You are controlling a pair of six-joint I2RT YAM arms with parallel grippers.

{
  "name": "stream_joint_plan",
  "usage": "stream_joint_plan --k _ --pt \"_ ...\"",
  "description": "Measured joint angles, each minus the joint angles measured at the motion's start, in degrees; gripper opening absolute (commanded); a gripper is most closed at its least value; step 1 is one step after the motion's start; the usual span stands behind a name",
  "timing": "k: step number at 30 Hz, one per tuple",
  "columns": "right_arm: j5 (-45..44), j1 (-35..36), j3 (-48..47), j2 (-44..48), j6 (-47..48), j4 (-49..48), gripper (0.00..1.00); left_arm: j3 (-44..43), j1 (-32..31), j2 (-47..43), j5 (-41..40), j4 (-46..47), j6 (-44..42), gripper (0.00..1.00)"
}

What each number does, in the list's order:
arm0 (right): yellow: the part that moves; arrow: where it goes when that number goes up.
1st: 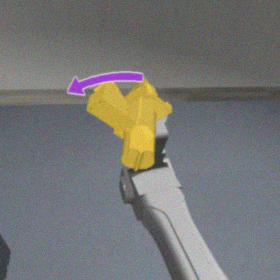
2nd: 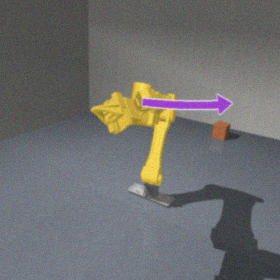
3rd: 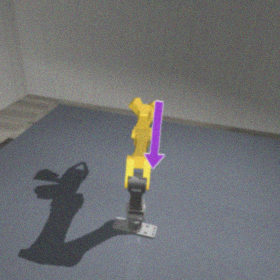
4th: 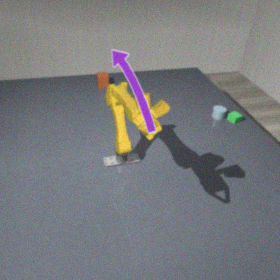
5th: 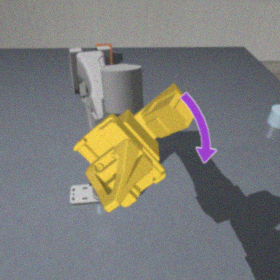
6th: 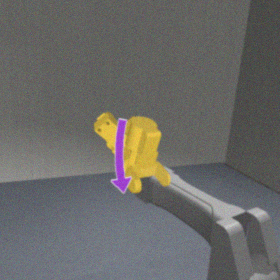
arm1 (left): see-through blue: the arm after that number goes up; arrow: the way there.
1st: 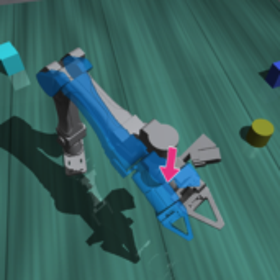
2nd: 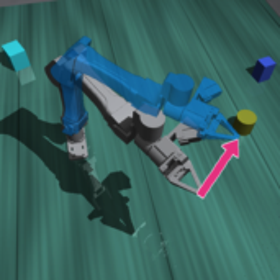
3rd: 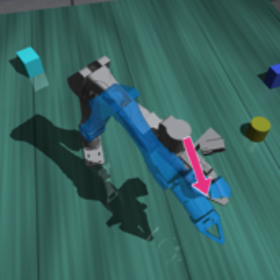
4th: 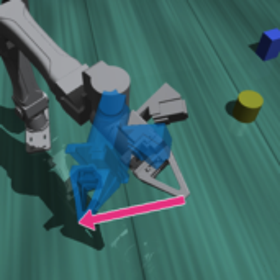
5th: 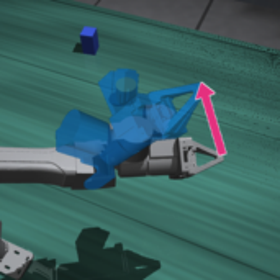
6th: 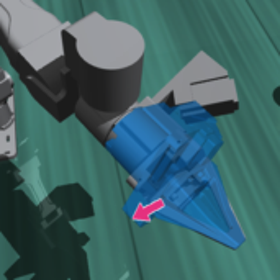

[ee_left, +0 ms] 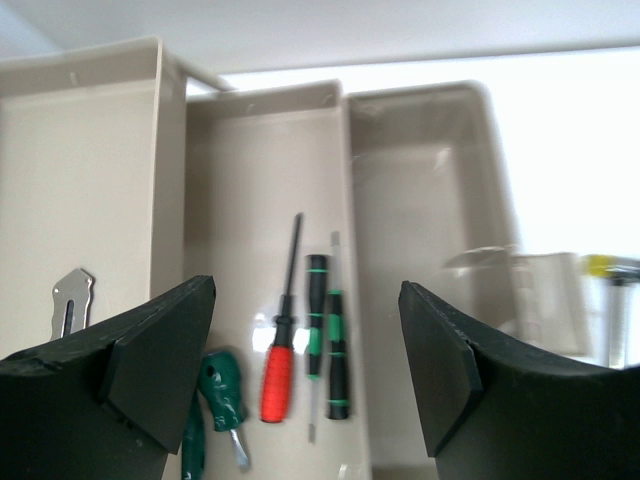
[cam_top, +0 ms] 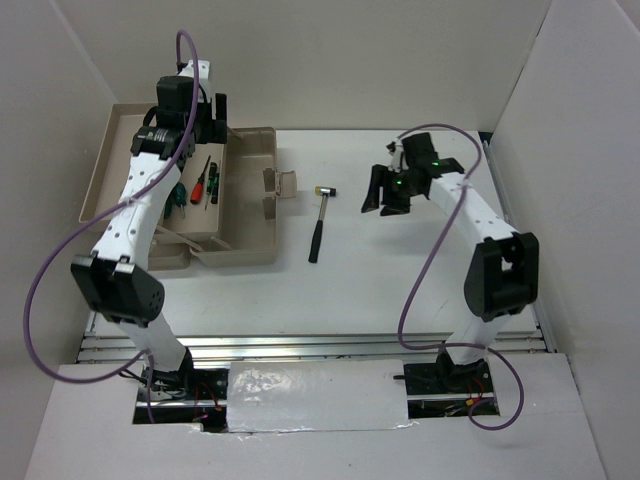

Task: Sort the tools into containers

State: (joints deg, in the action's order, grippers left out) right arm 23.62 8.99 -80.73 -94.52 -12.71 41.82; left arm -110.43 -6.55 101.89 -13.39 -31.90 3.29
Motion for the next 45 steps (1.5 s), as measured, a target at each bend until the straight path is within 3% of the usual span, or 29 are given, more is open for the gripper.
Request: stream_joint_plan --k 2,5,9,17,22,27,31,36,45 --pt "-3.72 4.15 -3.96 -4.48 -3.13 -0.22 0.57 3.21 -1.84 -5.07 0.0 1.31 0.04 0.92" --pt "-10.6 9.49 -11.37 -11.93 -8.87 0.0 0.57 9.79 -4.09 -13.86 0.22 3.32 0.37 0.97" --pt "-17.7 14.16 -20.72 -20.63 -14.25 0.35 0.56 17.25 -4.09 -22.38 0.55 5.35 1.44 0.94" --pt "-24.74 16.17 -28.83 -29.51 -19.15 0.33 0.53 23.3 -8.13 -20.81 10.86 3.8 1.36 0.82" --pt "-25.55 13.86 -18.4 -24.48 -19.34 -2.25 0.55 22.45 -19.19 -14.49 11.19 3.1 1.68 0.79" --pt "-25.27 4.68 -3.34 -12.83 -17.79 -2.8 0.55 8.35 -27.26 2.95 8.98 1.44 5.75 0.83" --pt "-26.21 -3.15 1.68 -2.99 -15.32 -2.82 0.57 -3.63 -29.29 17.38 4.59 -0.2 10.54 0.81" --pt "-25.9 -7.3 6.19 6.71 -11.54 -2.69 0.64 -9.49 -30.51 28.02 -0.5 -2.19 13.29 0.8" --pt "-20.79 -15.04 12.33 10.45 -6.86 -1.27 0.7 -9.88 -30.36 34.38 -3.54 -0.22 13.44 0.76"
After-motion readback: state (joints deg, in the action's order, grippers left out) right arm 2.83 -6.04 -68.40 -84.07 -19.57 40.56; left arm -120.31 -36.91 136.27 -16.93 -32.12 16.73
